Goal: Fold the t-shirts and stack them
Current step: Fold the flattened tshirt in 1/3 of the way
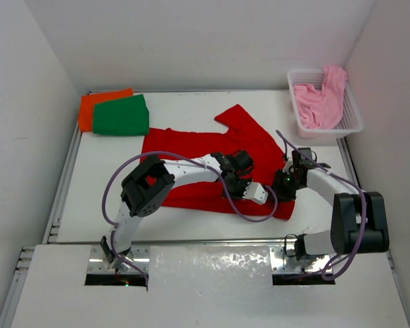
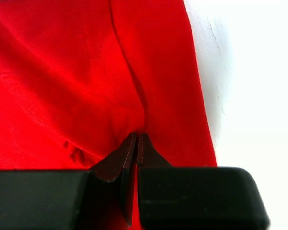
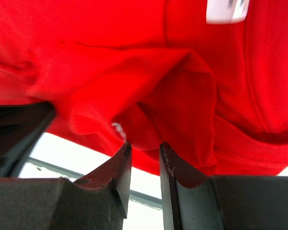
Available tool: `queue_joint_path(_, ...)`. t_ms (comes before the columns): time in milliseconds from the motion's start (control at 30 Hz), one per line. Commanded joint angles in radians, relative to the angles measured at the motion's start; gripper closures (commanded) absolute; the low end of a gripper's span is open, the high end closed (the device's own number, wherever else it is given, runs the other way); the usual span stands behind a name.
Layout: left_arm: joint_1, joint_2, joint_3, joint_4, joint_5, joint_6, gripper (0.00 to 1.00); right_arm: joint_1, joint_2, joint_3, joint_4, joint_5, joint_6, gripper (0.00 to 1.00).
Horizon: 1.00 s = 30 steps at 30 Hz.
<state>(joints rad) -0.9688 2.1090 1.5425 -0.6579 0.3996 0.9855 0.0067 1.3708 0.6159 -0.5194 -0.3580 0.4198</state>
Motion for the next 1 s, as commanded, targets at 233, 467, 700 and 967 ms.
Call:
queue_joint_path(233, -0.002, -0.055, 0.011, 0.026, 0.008, -0.011, 1.0, 0.076, 0.07, -0.001, 0.055, 0.086, -0.001, 0.66)
queue_joint_path(467, -0.002, -0.055, 0.01, 0.029, 0.008, -0.013, 1.0, 0.087, 0.089, -0.004, 0.085, 0.122, 0.002, 0.82)
queue_joint_path(700, -0.002, -0.057, 0.002, 0.027, -0.002, -0.008, 1.0, 0.087, 0.071, 0.044, 0.044, 0.165, -0.024, 1.0)
queue_joint_path(967, 0.01, -0.061, 0.07, 0.038, 0.011, -0.079, 1.0, 0.085, -0.056, 0.096, -0.128, 0.238, -0.076, 1.0)
